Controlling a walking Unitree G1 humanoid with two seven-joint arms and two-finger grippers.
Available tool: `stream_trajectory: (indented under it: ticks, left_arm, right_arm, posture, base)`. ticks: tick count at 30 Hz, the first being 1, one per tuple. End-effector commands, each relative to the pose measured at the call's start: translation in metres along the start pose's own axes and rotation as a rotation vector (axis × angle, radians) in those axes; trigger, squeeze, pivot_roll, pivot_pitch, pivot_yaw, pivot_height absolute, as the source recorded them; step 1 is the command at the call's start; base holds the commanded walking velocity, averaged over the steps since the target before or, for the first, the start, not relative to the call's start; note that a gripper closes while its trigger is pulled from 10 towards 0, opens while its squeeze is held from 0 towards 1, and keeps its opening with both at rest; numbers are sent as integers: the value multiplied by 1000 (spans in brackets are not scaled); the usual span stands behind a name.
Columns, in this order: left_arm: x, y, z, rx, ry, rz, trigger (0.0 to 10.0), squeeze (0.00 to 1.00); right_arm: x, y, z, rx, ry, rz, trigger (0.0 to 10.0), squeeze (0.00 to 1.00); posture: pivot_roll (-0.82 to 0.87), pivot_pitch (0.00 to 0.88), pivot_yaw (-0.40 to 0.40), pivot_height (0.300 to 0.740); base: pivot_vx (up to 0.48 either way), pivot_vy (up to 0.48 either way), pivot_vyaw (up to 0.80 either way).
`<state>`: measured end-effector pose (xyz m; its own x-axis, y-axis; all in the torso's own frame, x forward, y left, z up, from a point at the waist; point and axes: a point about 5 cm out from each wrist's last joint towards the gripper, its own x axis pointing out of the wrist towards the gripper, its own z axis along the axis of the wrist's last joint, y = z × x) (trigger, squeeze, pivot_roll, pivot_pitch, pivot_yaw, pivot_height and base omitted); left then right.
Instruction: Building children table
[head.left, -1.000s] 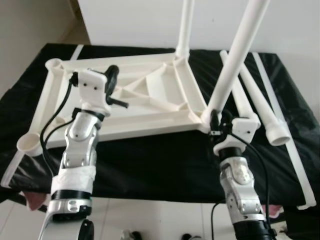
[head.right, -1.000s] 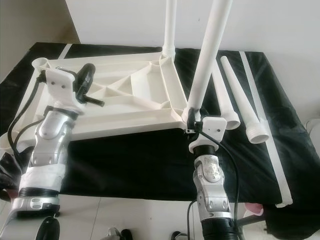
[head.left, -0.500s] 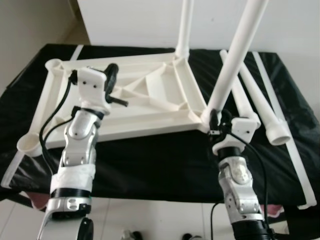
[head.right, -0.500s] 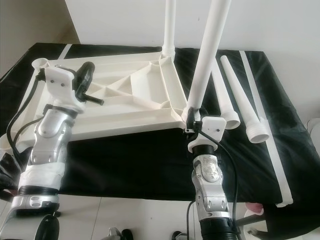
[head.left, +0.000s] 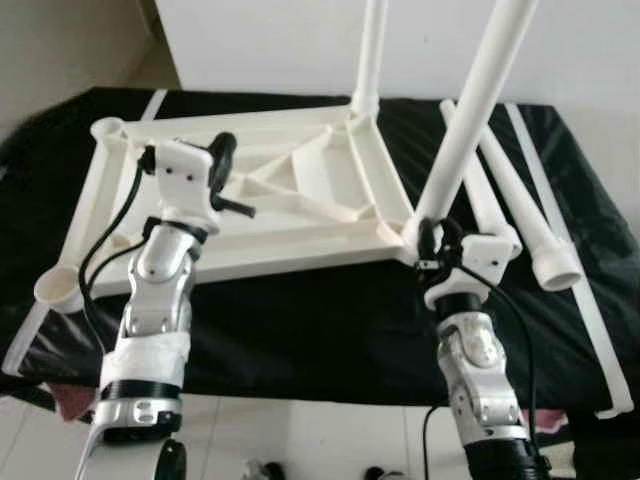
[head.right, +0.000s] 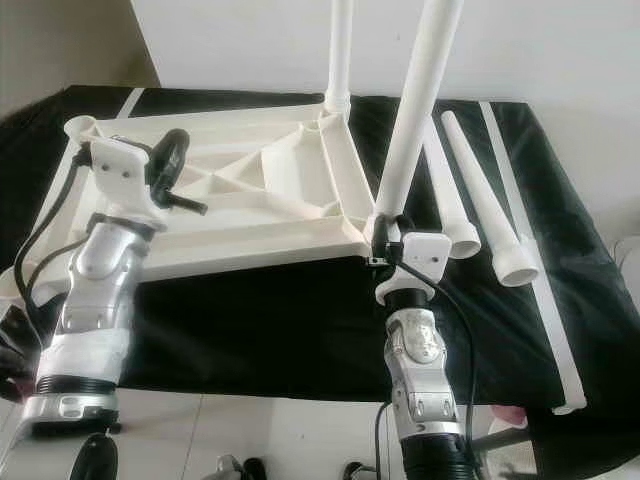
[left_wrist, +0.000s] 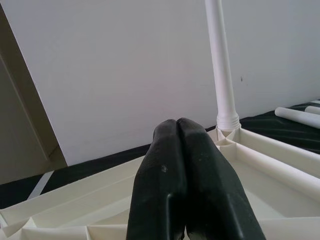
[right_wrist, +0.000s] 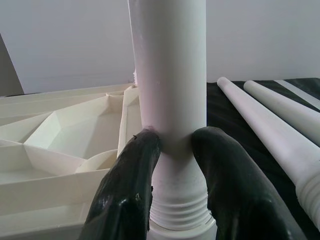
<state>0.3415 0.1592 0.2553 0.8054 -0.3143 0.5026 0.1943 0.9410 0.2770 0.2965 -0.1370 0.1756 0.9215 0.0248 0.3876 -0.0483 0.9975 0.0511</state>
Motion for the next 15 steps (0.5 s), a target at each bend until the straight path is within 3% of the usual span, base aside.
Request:
stream_trajectory:
  ticks: [1,15]
  left_arm:
    - [-3,0,-3,4,19,53,10000,0]
    - [-2,-4,-4,-3,25,32,10000,0]
  right_arm:
    - [-1,5,-3,12,12,20,10000,0]
    - [-4,6,-4,13,16,30,10000,0]
  posture:
    - [-60,144,18,740]
    - [-68,122,17,740]
  base:
    - [0,0,0]
    - [0,0,0]
